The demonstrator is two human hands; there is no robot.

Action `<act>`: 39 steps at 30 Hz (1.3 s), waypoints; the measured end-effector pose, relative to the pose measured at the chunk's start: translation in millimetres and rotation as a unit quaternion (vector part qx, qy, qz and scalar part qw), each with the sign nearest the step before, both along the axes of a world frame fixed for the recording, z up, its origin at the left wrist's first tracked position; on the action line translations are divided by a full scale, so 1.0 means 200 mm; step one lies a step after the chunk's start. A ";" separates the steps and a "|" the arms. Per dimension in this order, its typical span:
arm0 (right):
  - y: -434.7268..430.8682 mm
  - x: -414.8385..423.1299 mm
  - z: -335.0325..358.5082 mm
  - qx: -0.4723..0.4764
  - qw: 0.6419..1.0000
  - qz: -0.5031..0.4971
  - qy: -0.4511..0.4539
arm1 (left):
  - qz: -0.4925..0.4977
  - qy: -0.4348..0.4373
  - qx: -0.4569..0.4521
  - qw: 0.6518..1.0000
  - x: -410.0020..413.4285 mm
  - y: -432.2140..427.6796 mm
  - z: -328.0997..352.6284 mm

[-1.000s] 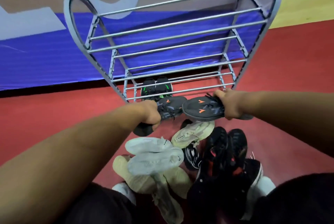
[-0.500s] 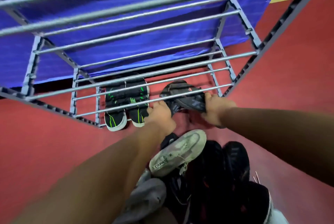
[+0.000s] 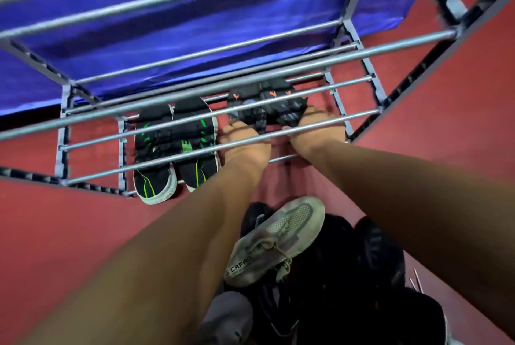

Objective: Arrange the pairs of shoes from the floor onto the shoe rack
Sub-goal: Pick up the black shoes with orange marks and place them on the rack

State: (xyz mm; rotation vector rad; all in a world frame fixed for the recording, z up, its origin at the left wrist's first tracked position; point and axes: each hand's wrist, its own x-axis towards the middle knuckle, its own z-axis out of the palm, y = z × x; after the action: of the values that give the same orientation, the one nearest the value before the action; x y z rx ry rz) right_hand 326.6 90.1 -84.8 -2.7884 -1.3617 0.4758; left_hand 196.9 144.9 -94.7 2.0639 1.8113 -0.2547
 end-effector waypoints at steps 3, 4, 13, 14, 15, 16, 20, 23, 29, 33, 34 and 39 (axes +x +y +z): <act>-0.04 0.02 0.00 -0.050 0.998 0.012 0.031 | 0.035 -0.038 -0.046 0.998 -0.04 0.00 -0.01; -0.07 0.04 0.00 -0.063 0.997 0.024 0.042 | 0.042 -0.034 -0.063 0.997 -0.05 -0.01 0.00; -0.11 0.06 0.00 0.031 0.997 0.005 0.069 | 0.097 -0.091 -0.064 0.989 -0.08 -0.09 0.01; -0.09 0.07 0.00 0.017 0.997 0.009 0.077 | 0.097 -0.086 -0.073 0.989 -0.07 -0.10 0.02; -0.07 0.08 0.01 0.003 0.996 0.012 0.087 | 0.093 -0.080 -0.082 0.989 -0.06 -0.10 0.02; -0.05 0.08 0.01 -0.005 0.995 0.010 0.096 | 0.090 -0.079 -0.089 0.989 -0.06 -0.10 0.03; -0.05 0.07 0.01 0.028 0.994 -0.011 0.100 | 0.072 -0.072 -0.094 0.990 -0.07 -0.08 0.04; -0.08 0.06 -0.01 -0.026 0.992 -0.020 0.120 | 0.027 -0.054 -0.115 0.992 -0.12 -0.08 0.03; -0.24 0.02 -0.03 0.081 0.986 -0.058 0.137 | -0.042 -0.073 -0.090 0.992 -0.26 -0.11 0.04; -0.43 -0.07 -0.02 0.097 0.992 -0.052 0.056 | -0.058 -0.134 -0.049 0.988 -0.36 -0.27 0.08; -0.46 -0.10 -0.02 0.097 0.993 -0.054 0.043 | -0.067 -0.156 -0.034 0.985 -0.39 -0.32 0.09; -0.57 -0.21 0.06 0.026 0.996 -0.068 0.055 | -0.100 -0.171 -0.009 0.980 -0.57 -0.53 0.12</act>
State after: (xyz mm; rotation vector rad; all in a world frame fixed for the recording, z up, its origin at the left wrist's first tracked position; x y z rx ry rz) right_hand 284.8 -23.6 -72.1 -2.7441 -1.1380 0.5698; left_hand 82.8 38.9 -71.4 2.1243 1.3975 0.0307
